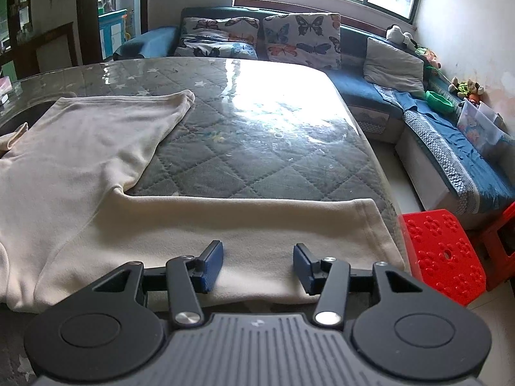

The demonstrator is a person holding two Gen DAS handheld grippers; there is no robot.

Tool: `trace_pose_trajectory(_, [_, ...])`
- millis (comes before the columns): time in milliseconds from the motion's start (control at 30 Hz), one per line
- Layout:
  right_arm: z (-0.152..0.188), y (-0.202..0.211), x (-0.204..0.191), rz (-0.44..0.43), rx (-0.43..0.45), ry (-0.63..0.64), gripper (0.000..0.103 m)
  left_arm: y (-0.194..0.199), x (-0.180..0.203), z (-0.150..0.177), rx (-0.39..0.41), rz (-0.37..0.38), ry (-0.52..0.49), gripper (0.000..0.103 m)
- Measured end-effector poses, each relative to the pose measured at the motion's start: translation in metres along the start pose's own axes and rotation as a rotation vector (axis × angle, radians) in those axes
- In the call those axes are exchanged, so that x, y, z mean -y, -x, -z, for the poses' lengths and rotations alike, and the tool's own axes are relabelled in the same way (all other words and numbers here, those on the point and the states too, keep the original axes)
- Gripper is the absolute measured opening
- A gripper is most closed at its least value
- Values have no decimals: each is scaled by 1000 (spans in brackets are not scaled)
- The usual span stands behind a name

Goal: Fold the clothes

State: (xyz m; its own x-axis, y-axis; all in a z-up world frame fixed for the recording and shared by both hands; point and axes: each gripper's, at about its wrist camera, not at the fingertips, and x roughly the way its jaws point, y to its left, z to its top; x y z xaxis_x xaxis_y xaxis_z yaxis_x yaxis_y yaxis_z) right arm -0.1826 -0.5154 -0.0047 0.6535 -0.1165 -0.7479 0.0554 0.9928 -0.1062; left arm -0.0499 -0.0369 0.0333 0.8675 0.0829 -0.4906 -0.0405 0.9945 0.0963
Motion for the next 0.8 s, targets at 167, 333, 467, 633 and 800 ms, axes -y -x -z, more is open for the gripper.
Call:
trace_pose_trajectory(167, [-1, 0, 0, 2, -2, -1, 49, -4, 47, -6, 6, 145, -200, 54])
trace_pose_trajectory(333, [0, 0, 2, -5, -3, -7, 49, -16, 72, -1, 8, 184, -349, 54])
trace_pose_trajectory(467, [0, 0, 2, -6, -5, -7, 50, -26, 83, 4, 16, 230, -460, 54])
trace_pose_trajectory(633, [0, 0, 3, -7, -5, -12, 50, -39, 87, 4, -3, 267, -490, 32])
trace_pose_trajectory(800, [1, 0, 2, -3, -6, -15, 51, -40, 69, -4, 7, 253, -386, 4])
